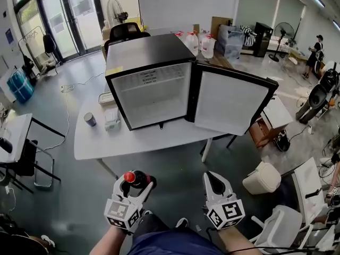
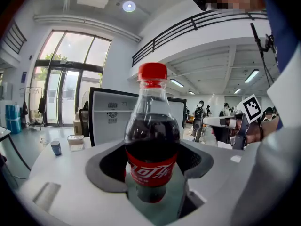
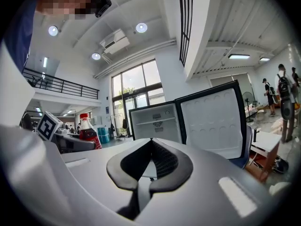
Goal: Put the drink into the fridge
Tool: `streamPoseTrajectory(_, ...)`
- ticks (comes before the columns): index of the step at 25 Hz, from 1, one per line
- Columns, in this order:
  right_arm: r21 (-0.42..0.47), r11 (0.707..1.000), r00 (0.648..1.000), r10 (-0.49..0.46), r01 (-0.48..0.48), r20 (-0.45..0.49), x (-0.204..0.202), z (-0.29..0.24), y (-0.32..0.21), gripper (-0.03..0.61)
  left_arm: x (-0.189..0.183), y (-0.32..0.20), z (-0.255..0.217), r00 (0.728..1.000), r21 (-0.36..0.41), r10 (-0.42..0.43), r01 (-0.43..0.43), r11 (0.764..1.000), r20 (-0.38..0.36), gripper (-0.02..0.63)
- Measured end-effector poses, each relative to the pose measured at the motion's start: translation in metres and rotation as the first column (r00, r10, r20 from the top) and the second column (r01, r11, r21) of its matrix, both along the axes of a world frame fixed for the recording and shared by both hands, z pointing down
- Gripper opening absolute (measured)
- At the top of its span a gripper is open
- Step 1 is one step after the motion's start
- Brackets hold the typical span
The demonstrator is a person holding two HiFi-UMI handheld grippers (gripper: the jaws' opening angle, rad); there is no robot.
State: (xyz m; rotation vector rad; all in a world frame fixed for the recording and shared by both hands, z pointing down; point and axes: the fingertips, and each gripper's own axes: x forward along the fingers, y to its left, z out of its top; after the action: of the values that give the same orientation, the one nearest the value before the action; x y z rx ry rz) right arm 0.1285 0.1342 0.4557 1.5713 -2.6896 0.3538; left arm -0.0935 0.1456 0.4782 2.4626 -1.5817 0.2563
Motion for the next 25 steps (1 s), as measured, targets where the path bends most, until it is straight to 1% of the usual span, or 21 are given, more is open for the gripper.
streamPoseTrajectory(3, -0.008, 1.000, 1.000, -0.008, 0.008, 0.012, 0.006, 0.001, -0.005, 0.003, 0.001, -0.004, -0.001, 1.000, 0.003, -0.013, 0.013, 1.000, 0.000, 0.311)
streamPoseTrajectory(6, -0.027, 1.000, 1.000, 0.008, -0.007, 0.028, 0.011, 0.009, -0.009, 0.003, 0.003, -0.012, 0.004, 1.000, -0.003, -0.008, 0.008, 1.000, 0.006, 0.311)
streamPoseTrajectory(11, -0.036, 0.998, 0.999, 0.050, -0.049, 0.014, 0.021, 0.013, -0.033, 0.003, 0.008, -0.047, 0.014, 1.000, -0.003, 0.019, -0.019, 1.000, -0.009, 0.311)
streamPoseTrajectory(15, -0.042, 0.994, 0.995, 0.100, -0.101, -0.009, 0.018, 0.015, -0.056, 0.003, 0.002, -0.077, 0.021, 0.998, -0.014, 0.055, -0.055, 0.998, -0.025, 0.311)
streamPoseTrajectory(17, -0.038, 0.991, 0.992, 0.125, -0.126, -0.023, 0.015, 0.012, -0.069, 0.003, -0.001, -0.092, 0.024, 0.996, -0.008, 0.083, -0.083, 0.996, -0.012, 0.311)
streamPoseTrajectory(21, -0.039, 0.985, 0.985, 0.166, -0.168, -0.041, 0.003, 0.012, -0.097, 0.003, -0.010, -0.126, 0.028, 0.988, 0.017, 0.141, -0.143, 0.990, 0.067, 0.311)
streamPoseTrajectory(25, -0.069, 0.977, 0.978, 0.200, -0.204, -0.066, -0.013, 0.022, -0.117, 0.003, -0.024, -0.155, 0.040, 0.982, 0.004, 0.174, -0.175, 0.985, 0.074, 0.311)
